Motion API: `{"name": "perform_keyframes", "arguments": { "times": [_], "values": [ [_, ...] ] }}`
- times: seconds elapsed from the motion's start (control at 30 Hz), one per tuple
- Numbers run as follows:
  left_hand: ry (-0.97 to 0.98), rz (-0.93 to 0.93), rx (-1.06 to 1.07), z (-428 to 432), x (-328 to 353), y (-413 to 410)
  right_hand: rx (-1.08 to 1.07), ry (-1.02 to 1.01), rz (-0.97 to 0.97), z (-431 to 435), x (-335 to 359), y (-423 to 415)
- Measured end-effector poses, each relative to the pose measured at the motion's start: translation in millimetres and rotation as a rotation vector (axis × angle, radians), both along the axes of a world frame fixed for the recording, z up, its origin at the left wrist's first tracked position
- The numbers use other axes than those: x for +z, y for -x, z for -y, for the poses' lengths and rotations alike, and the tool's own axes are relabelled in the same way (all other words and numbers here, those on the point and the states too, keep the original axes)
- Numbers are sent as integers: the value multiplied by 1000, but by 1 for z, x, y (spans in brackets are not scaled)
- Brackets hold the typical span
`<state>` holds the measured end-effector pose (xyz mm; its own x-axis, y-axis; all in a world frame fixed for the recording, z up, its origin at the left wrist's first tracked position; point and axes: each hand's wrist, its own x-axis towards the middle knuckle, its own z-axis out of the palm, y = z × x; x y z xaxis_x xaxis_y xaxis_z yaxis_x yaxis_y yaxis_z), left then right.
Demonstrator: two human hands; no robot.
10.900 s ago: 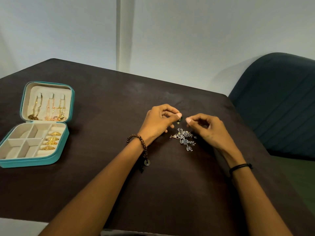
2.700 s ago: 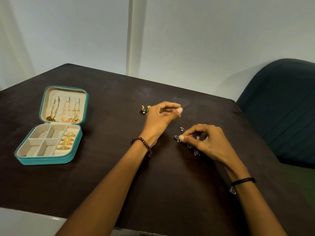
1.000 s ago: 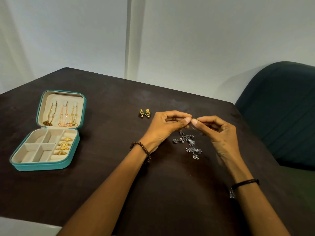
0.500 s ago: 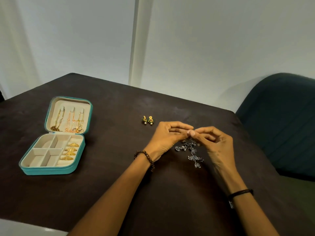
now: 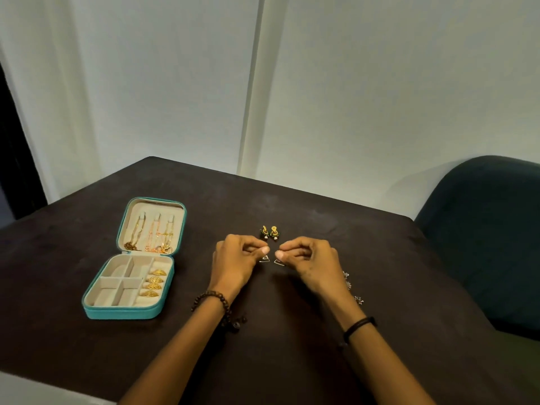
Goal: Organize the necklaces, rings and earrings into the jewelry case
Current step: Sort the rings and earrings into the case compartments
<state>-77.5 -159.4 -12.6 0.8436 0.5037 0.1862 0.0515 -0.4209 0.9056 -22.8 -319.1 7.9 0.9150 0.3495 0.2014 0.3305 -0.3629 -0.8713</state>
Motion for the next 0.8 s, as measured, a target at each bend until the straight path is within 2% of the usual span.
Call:
{"name": "perform_keyframes", "arguments": {
  "times": [0.1,0.23,0.33,0.5,0.67,0.8],
  "values": [
    [-65,-40,-18,-3,2,-4,-13,107,75,-17,-4,-7],
    [-287,-138,6,-2,7,-11,-36,224,142,-24,-9,-17],
    [-370,-149,10,-6,6,-17,-36,292,163,-25,-9,-24],
    [-312,-136,-29,-12,7,-20,-44,333,169,-26,-8,-28],
    [-238,-56,9,-7,8,-10,-95,260,156,-2,-1,-19],
    [-213,-52,-52,13,9,1,-121,216,136,32,9,-7]
  ]
}}
